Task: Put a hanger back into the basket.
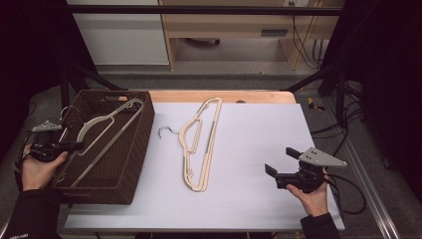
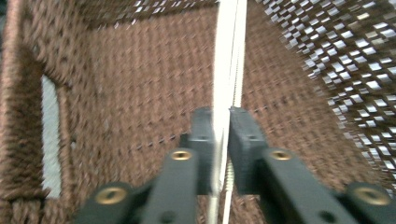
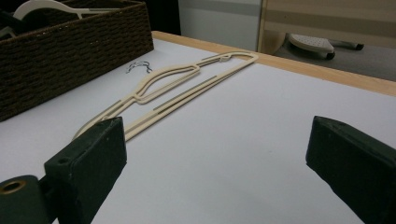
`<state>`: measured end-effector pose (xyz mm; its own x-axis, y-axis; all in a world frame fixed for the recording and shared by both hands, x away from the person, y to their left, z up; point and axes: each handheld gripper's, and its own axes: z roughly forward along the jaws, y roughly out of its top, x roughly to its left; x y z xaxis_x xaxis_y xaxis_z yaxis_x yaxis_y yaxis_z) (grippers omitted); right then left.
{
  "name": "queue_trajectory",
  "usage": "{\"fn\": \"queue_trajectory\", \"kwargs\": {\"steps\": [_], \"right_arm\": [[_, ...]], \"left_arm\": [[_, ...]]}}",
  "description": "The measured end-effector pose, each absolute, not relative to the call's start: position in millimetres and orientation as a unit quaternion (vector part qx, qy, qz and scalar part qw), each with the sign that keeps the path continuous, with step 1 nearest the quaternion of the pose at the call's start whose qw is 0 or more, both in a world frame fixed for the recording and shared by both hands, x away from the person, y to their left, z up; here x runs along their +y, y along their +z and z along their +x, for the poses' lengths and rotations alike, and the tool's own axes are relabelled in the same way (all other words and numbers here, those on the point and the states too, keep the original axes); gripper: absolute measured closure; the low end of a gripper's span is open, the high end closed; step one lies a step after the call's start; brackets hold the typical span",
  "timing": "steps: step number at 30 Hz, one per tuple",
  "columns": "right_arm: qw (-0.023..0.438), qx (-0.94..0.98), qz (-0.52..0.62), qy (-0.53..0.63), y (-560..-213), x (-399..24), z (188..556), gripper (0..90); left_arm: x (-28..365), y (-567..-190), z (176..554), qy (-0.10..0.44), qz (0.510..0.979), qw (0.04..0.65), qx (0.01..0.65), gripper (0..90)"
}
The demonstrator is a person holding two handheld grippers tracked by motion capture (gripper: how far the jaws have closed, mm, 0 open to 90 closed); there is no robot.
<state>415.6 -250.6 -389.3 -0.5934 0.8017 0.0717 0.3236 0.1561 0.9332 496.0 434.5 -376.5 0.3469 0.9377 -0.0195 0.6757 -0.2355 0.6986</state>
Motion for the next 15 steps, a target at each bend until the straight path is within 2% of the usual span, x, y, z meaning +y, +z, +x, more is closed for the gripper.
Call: {"fn": "queue_trajectory", "kwargs": {"steps": [7, 11, 15], "right_arm": [[0.231, 0.727, 0.385, 0.520, -389, -251, 416, 5.2], [0.230, 0.722, 0.389, 0.523, -389, -251, 416, 5.2], [0.232, 0.721, 0.389, 0.524, -388, -252, 416, 5.2]], "left_arm": [[429, -373, 498, 0.230, 0.755, 0.277, 0.548, 68.5], [423, -360, 492, 0.257, 0.741, 0.292, 0.547, 62.1], [409, -346, 484, 0.274, 0.726, 0.340, 0.532, 50.5]]}}
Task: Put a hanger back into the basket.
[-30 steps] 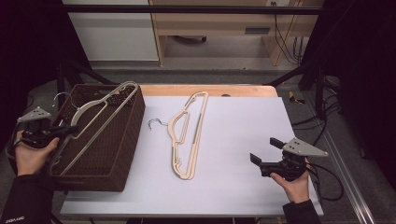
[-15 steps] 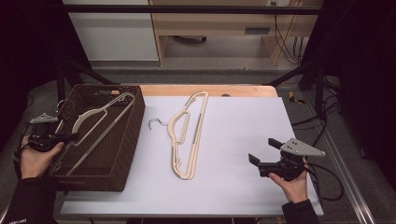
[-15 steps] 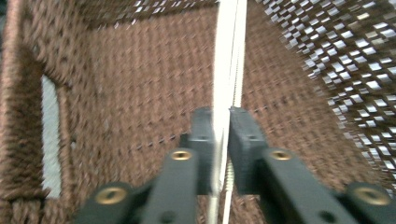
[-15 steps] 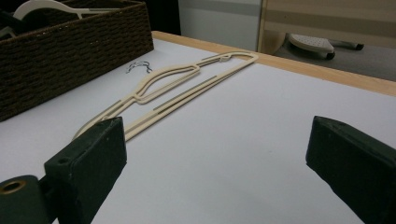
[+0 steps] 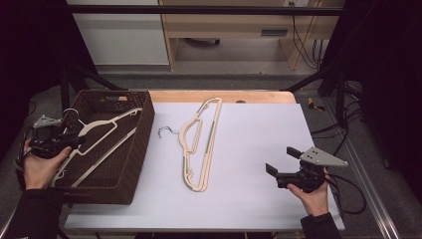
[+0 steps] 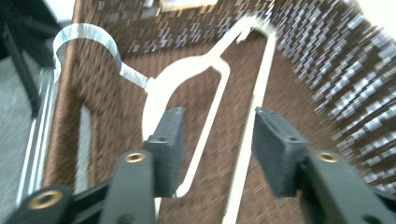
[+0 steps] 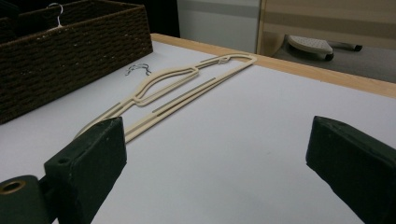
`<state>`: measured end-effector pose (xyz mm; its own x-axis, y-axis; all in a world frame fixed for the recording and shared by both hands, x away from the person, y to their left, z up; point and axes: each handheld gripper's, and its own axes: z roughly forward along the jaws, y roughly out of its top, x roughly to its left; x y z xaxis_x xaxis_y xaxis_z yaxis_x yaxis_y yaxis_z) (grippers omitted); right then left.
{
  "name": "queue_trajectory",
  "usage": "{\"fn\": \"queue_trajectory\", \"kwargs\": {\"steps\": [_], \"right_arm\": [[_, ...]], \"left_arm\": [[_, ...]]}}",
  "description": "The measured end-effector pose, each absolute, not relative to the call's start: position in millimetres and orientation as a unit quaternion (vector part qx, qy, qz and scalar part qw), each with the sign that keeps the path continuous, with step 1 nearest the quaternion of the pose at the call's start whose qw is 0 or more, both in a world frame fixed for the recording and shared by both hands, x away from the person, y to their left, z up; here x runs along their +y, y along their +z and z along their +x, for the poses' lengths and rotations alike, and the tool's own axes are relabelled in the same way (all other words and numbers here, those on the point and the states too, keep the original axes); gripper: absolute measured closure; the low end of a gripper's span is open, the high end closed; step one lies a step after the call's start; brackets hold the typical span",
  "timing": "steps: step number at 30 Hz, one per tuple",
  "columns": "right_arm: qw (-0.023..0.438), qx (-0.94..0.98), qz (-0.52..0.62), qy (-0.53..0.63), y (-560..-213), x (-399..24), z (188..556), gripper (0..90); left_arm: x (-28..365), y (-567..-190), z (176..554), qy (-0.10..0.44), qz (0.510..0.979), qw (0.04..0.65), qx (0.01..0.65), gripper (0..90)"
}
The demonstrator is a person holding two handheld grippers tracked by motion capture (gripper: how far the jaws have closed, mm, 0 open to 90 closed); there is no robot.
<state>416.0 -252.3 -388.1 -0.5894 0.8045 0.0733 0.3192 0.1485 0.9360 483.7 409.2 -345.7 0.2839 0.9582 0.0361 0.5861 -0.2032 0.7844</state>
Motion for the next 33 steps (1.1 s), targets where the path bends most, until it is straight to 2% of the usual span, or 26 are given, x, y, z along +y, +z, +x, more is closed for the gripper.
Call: {"fn": "queue_trajectory", "kwargs": {"steps": [4, 7, 11, 18, 33], "right_arm": [[0.231, 0.717, 0.392, 0.528, -387, -253, 416, 5.2], [0.232, 0.718, 0.391, 0.527, -386, -254, 416, 5.2], [0.234, 0.713, 0.395, 0.530, -386, -256, 416, 5.1], [0.235, 0.712, 0.395, 0.530, -386, -257, 417, 4.9], [0.232, 0.710, 0.401, 0.530, -390, -260, 420, 4.9]], "left_arm": [[386, -335, 473, 0.282, 0.724, 0.391, 0.493, 38.2], [369, -332, 464, 0.280, 0.722, 0.429, 0.465, 34.2], [347, -332, 453, 0.269, 0.710, 0.480, 0.439, 23.7], [313, -340, 443, 0.249, 0.702, 0.516, 0.422, 7.7], [250, -356, 435, 0.221, 0.726, 0.527, 0.383, 8.0]]}}
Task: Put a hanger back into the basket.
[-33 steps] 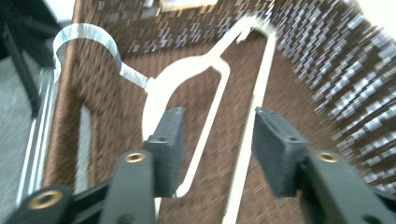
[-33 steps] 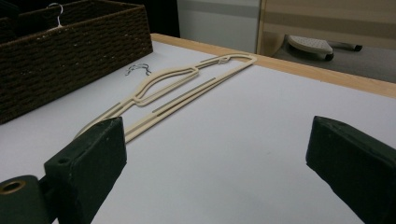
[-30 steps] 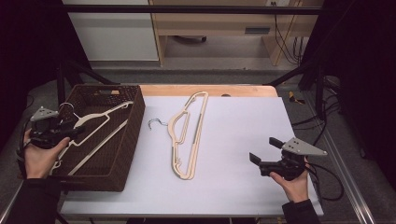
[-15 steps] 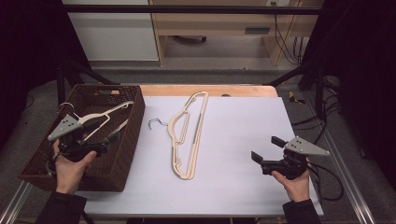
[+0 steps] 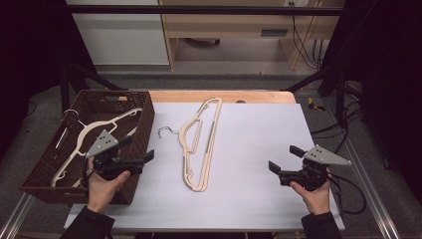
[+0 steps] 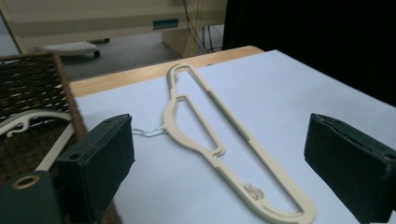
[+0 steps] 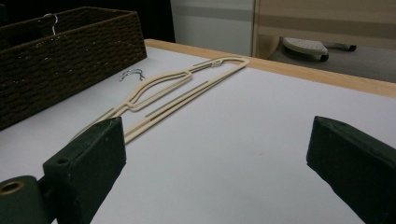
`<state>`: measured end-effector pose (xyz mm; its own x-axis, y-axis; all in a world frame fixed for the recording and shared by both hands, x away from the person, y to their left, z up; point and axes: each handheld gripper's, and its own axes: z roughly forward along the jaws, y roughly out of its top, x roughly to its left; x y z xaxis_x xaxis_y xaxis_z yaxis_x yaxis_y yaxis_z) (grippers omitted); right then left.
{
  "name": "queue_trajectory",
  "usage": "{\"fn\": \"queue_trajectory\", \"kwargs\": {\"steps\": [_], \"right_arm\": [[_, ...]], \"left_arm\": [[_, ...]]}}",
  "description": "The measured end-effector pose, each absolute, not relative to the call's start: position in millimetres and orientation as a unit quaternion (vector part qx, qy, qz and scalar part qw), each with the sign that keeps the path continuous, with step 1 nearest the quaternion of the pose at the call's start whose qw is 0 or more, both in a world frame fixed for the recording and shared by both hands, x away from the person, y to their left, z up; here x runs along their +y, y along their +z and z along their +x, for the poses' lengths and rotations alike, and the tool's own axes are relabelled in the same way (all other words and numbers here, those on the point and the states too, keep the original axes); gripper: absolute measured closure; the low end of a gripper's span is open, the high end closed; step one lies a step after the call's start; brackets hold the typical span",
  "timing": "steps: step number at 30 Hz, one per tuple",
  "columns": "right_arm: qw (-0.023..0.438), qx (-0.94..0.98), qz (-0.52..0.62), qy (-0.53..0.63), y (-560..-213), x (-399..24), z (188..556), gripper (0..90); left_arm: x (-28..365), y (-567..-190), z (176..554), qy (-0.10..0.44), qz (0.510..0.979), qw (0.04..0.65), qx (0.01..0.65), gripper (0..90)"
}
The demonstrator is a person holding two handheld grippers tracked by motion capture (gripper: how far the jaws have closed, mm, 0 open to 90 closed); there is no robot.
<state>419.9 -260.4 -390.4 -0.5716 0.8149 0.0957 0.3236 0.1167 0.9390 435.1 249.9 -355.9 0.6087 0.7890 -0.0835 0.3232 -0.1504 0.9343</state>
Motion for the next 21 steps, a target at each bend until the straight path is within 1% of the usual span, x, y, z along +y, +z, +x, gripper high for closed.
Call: {"fn": "queue_trajectory", "kwargs": {"steps": [10, 21], "right_arm": [[0.234, 0.709, 0.399, 0.532, -389, -262, 419, 4.7], [0.231, 0.710, 0.401, 0.531, -390, -263, 420, 4.7]], "left_arm": [[209, -359, 438, 0.214, 0.750, 0.516, 0.354, 8.2], [169, -375, 461, 0.194, 0.762, 0.493, 0.372, 10.0]]}}
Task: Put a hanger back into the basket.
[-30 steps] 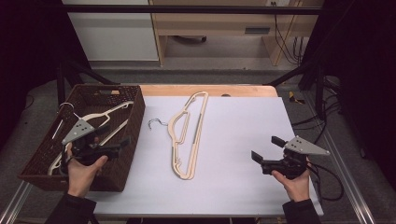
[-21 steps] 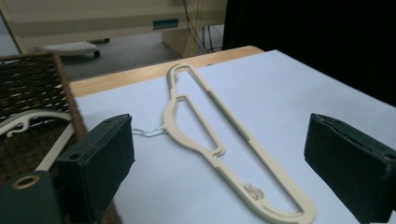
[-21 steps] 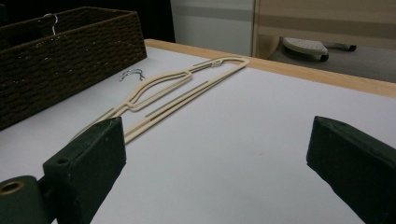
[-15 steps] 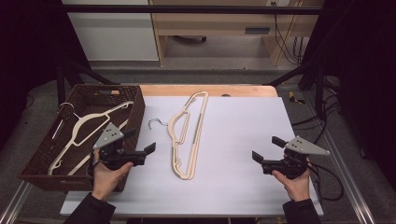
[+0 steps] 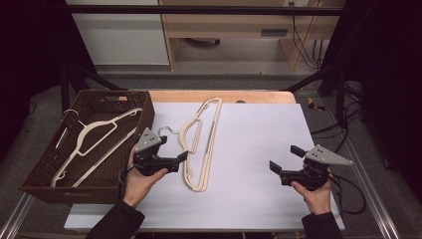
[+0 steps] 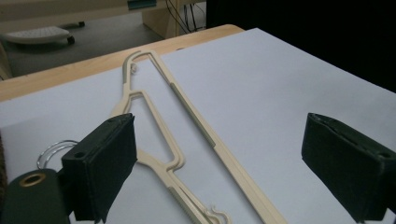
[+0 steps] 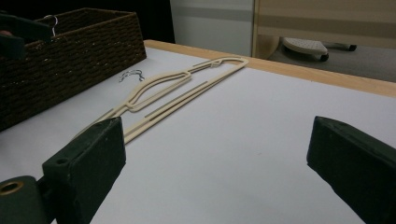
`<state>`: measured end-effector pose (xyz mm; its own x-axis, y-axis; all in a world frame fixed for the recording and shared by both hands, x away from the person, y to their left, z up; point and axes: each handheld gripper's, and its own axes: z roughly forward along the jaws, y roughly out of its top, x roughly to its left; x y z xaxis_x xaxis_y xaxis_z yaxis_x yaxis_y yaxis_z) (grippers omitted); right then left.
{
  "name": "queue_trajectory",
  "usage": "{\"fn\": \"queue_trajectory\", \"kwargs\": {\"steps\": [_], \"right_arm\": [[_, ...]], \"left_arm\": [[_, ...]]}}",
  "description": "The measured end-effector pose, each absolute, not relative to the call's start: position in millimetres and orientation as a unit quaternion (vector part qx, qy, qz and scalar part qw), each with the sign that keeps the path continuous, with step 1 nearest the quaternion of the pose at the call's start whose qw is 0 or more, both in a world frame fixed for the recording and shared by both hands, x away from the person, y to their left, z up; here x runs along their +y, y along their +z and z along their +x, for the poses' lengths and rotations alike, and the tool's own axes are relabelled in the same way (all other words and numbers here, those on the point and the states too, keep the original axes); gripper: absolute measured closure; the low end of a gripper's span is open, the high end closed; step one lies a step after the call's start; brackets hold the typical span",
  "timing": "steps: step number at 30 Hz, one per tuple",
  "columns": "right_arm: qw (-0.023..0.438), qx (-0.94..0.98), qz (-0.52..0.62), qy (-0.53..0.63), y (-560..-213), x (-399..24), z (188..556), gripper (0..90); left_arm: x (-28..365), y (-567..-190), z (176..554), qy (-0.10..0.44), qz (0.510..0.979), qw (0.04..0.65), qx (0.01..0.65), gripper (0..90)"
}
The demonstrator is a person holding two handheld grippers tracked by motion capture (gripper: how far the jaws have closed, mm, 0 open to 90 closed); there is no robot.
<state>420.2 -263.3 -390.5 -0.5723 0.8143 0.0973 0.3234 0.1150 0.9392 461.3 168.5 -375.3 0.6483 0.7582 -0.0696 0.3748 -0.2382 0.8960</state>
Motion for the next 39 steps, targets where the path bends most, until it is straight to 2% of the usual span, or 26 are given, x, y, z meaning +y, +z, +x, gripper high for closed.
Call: {"fn": "queue_trajectory", "kwargs": {"steps": [7, 13, 18, 26, 29, 35, 37, 38, 39], "right_arm": [[0.230, 0.709, 0.401, 0.533, -390, -264, 419, 4.8], [0.230, 0.711, 0.401, 0.530, -392, -264, 421, 4.8], [0.227, 0.712, 0.401, 0.529, -392, -263, 421, 4.9], [0.223, 0.717, 0.402, 0.525, -395, -260, 422, 4.9], [0.221, 0.720, 0.399, 0.523, -396, -259, 423, 4.8], [0.221, 0.720, 0.399, 0.523, -396, -259, 423, 4.8], [0.220, 0.719, 0.400, 0.524, -396, -258, 423, 4.8], [0.220, 0.720, 0.399, 0.523, -396, -259, 423, 4.8], [0.220, 0.720, 0.399, 0.523, -396, -259, 423, 4.8]], "left_arm": [[152, -395, 482, 0.189, 0.769, 0.468, 0.392, 12.2], [145, -419, 503, 0.183, 0.782, 0.429, 0.414, 18.0], [144, -438, 514, 0.170, 0.794, 0.386, 0.437, 30.3], [146, -462, 522, 0.147, 0.806, 0.338, 0.463, 42.9], [146, -468, 523, 0.139, 0.805, 0.331, 0.473, 49.9], [146, -469, 522, 0.127, 0.802, 0.330, 0.482, 54.1], [147, -468, 522, 0.113, 0.801, 0.331, 0.486, 59.6], [146, -468, 521, 0.108, 0.800, 0.333, 0.487, 65.3], [146, -468, 521, 0.105, 0.797, 0.336, 0.491, 65.3]]}}
